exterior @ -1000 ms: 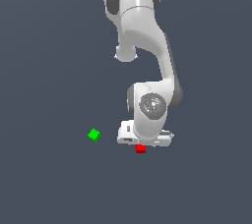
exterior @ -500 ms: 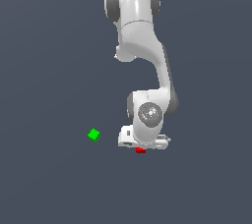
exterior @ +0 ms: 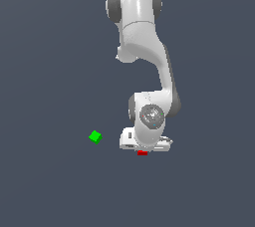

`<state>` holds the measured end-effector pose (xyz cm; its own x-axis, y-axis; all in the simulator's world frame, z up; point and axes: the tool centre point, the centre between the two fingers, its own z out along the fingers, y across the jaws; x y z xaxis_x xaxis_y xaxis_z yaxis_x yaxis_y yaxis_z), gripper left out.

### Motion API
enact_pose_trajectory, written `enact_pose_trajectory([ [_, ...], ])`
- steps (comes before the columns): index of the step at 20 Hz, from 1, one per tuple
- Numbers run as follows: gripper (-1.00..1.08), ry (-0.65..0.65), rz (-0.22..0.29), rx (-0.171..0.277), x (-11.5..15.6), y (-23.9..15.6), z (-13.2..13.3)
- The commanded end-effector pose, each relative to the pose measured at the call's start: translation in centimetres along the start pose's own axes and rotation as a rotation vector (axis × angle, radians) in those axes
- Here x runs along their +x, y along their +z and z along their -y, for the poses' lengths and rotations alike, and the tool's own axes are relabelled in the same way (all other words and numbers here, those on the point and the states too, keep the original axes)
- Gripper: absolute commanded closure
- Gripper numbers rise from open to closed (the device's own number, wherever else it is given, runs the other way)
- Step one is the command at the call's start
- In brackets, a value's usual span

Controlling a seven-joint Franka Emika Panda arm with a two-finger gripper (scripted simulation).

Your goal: Stack the red cube on top of the green cube.

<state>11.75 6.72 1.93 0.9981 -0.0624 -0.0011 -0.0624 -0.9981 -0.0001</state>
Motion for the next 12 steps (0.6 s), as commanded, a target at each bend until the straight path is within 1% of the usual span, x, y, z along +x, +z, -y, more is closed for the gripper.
enact_pose_trajectory([
  [1,1.08,0.000,-0.001,0.000,0.0,0.0,0.0],
  [7,1.08,0.000,-0.001,0.000,0.0,-0.3,0.0],
  [12,1.08,0.000,-0.001,0.000,-0.1,-2.0,0.0],
])
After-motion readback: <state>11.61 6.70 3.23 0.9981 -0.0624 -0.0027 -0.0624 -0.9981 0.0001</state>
